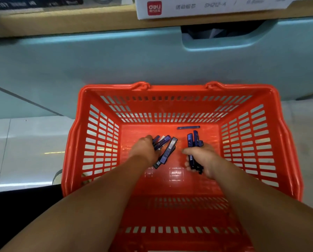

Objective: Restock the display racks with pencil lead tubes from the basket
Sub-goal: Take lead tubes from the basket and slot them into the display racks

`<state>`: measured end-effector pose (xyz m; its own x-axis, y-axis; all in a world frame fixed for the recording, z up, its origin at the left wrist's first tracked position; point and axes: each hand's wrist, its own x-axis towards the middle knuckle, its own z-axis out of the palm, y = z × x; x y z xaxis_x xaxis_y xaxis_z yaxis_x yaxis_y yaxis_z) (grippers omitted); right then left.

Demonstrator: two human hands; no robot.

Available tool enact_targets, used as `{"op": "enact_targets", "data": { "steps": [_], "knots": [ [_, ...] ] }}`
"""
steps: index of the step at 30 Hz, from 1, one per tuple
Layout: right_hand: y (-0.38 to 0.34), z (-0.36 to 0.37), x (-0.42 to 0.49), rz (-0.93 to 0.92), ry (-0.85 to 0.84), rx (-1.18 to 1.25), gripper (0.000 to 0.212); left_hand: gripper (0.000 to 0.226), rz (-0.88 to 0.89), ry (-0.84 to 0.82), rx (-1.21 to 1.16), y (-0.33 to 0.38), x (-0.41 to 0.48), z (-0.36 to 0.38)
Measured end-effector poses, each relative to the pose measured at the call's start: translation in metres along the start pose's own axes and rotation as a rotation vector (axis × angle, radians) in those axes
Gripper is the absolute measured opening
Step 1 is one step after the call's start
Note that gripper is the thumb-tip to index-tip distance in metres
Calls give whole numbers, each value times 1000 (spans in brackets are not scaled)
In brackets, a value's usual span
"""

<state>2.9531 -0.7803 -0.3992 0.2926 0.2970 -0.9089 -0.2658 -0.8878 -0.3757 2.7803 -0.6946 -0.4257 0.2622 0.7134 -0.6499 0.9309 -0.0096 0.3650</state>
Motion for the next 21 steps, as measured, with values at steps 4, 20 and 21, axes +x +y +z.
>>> {"op": "enact_targets", "data": {
  "steps": [4, 20, 21],
  "knots": [
    [0, 4, -5, -11, -18, -4, 31, 20, -36, -73, -171, -1, 3, 2],
    [-65, 30, -121, -392, -341, 209, 14, 11, 191, 32, -532, 8, -100, -111],
    [-70, 33, -135, -429, -343, 167, 16, 12, 215, 46, -537, 12, -112, -122]
  ]
}}
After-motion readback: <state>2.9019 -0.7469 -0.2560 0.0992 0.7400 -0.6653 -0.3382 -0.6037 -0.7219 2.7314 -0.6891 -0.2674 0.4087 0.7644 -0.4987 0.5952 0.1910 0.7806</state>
